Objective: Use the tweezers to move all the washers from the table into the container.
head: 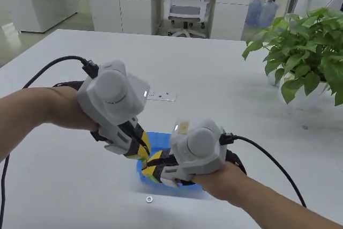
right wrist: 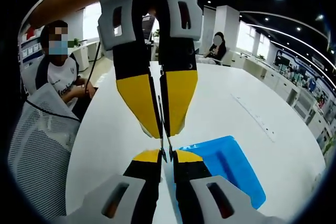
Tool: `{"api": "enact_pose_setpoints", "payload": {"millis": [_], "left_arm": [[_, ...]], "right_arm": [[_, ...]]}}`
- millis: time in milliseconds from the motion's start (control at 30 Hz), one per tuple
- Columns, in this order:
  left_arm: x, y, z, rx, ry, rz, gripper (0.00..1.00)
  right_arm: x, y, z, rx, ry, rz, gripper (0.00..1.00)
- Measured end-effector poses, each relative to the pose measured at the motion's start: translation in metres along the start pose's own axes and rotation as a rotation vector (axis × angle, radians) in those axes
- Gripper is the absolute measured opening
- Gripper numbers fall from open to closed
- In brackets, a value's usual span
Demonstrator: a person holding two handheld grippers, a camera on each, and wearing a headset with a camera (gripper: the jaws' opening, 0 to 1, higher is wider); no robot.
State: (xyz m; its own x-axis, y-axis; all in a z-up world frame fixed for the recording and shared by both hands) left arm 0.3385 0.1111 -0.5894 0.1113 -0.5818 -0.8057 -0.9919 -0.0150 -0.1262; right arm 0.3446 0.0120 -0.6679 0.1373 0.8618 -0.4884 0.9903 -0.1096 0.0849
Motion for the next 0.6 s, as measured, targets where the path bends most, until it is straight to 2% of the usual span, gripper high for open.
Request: {"api": "enact_pose_setpoints", "payload": {"millis": [300, 600], "left_arm": [[0.007, 0.01, 0.005, -0.001, -0.006, 0.025, 0.06], [0.016, 0.015, 0.011, 0.0, 0.001, 0.046, 0.06]], "right_arm": [[0.004, -0.011, 0.007, -0.001, -0.01, -0.011, 0.1], [0.007, -0.018, 0.018, 0.004, -0.02, -0.011, 0.1]]}}
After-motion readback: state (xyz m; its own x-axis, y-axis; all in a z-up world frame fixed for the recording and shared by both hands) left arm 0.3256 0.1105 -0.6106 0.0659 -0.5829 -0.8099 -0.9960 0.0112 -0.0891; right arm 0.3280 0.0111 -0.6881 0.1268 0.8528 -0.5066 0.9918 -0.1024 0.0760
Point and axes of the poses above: the centre of the closed fingertips' face, and the gripper's own axes: x roughly forward along the fingers, y roughly to its right, z roughly out of its underside, the point moved 10 cm from there along -x, roughly backward along the fingers, and after that the axes turned 5 degrees about y, right-handed, at the moved point
